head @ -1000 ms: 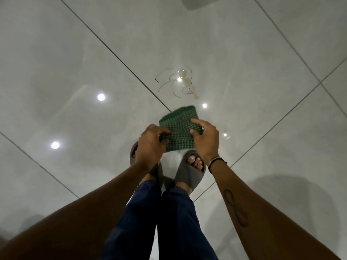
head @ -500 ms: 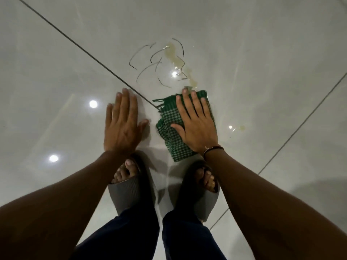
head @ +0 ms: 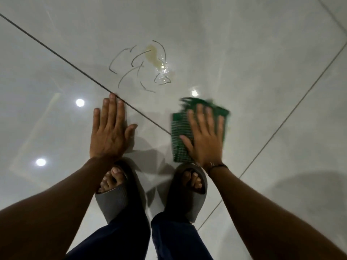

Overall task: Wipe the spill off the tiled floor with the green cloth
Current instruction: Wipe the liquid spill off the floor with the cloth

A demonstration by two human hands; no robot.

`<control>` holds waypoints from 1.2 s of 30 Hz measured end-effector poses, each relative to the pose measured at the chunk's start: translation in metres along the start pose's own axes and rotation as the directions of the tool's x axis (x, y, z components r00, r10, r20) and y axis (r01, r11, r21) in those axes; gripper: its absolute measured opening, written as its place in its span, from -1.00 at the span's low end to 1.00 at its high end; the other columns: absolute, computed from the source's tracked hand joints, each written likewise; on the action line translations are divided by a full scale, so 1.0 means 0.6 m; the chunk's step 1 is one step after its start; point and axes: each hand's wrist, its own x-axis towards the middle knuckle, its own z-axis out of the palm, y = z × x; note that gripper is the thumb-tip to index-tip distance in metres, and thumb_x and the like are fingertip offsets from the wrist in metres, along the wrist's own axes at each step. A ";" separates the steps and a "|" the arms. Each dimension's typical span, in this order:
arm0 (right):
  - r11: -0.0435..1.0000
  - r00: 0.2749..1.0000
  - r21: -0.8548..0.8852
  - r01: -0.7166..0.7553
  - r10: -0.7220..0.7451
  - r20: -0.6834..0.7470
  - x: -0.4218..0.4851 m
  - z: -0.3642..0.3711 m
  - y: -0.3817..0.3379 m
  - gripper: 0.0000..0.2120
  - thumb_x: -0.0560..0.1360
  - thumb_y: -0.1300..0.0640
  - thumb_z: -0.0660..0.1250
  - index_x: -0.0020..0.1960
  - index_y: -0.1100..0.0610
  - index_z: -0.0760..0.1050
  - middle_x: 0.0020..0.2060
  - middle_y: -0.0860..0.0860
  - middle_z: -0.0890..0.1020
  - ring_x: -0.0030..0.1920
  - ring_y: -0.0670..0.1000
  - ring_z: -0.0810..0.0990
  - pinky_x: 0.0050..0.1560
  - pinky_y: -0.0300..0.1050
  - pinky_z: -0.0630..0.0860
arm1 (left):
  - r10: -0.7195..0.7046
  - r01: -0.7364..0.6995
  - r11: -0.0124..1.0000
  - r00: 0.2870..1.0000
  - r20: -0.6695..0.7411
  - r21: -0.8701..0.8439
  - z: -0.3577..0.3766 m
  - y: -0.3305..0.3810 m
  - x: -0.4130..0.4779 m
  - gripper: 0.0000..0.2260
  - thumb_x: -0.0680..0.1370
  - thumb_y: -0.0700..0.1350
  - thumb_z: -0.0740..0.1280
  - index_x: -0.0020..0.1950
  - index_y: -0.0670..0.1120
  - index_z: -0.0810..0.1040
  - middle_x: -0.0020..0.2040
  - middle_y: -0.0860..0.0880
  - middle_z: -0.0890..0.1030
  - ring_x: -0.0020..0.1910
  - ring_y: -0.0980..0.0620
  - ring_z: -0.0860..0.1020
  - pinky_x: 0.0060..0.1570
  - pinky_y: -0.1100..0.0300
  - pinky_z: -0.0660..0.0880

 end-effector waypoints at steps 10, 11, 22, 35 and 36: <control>0.886 0.881 0.071 -0.459 0.464 -0.097 0.042 0.002 0.006 -0.18 0.71 -0.41 -0.10 0.79 0.08 0.01 0.79 0.20 0.07 0.78 0.34 0.04 0.71 0.56 -0.03 | 0.058 -0.050 0.995 0.993 -0.098 0.084 0.029 -0.011 -0.003 -0.26 0.75 0.25 -0.11 0.81 -0.14 -0.19 0.84 -0.18 -0.19 0.84 -0.18 -0.16 0.80 -0.28 -0.04; 0.946 0.942 0.059 -0.318 0.323 -0.088 0.035 0.005 -0.002 -0.17 0.71 -0.42 -0.07 0.79 0.07 0.03 0.79 0.19 0.07 0.78 0.33 0.05 0.72 0.55 -0.07 | 0.053 -0.045 0.995 0.994 -0.092 0.084 0.025 -0.009 -0.001 -0.26 0.75 0.25 -0.11 0.81 -0.14 -0.19 0.84 -0.18 -0.20 0.84 -0.18 -0.17 0.80 -0.28 -0.05; 0.702 0.705 0.280 -0.655 0.701 -0.107 0.217 -0.054 -0.119 -0.14 0.71 -0.41 -0.26 0.78 0.12 0.11 0.77 0.22 0.14 0.77 0.33 0.12 0.68 0.57 0.10 | 0.014 -0.009 0.998 0.997 -0.074 0.068 0.024 -0.010 0.001 -0.27 0.77 0.20 -0.02 0.81 -0.17 -0.12 0.83 -0.24 -0.12 0.84 -0.23 -0.14 0.81 -0.25 -0.11; 0.795 0.767 0.155 -0.586 0.606 -0.212 0.292 -0.058 -0.024 -0.28 0.75 -0.33 -0.12 0.80 0.01 0.00 0.78 0.23 0.08 0.78 0.33 0.06 0.68 0.56 0.08 | -0.234 0.229 0.972 0.961 -0.146 -0.048 -0.012 -0.094 0.064 -0.20 0.72 0.32 -0.03 0.82 -0.11 -0.17 0.85 -0.13 -0.15 0.84 -0.10 -0.18 0.78 0.06 -0.38; 0.835 0.804 0.156 -0.527 0.550 -0.228 0.337 -0.061 -0.052 -0.27 0.75 -0.34 -0.11 0.79 0.03 0.03 0.77 0.24 0.11 0.77 0.33 0.08 0.68 0.56 0.10 | -0.237 0.232 0.972 0.959 -0.153 -0.049 -0.010 -0.093 0.063 -0.21 0.73 0.30 -0.02 0.82 -0.10 -0.17 0.85 -0.12 -0.15 0.84 -0.09 -0.19 0.79 0.05 -0.35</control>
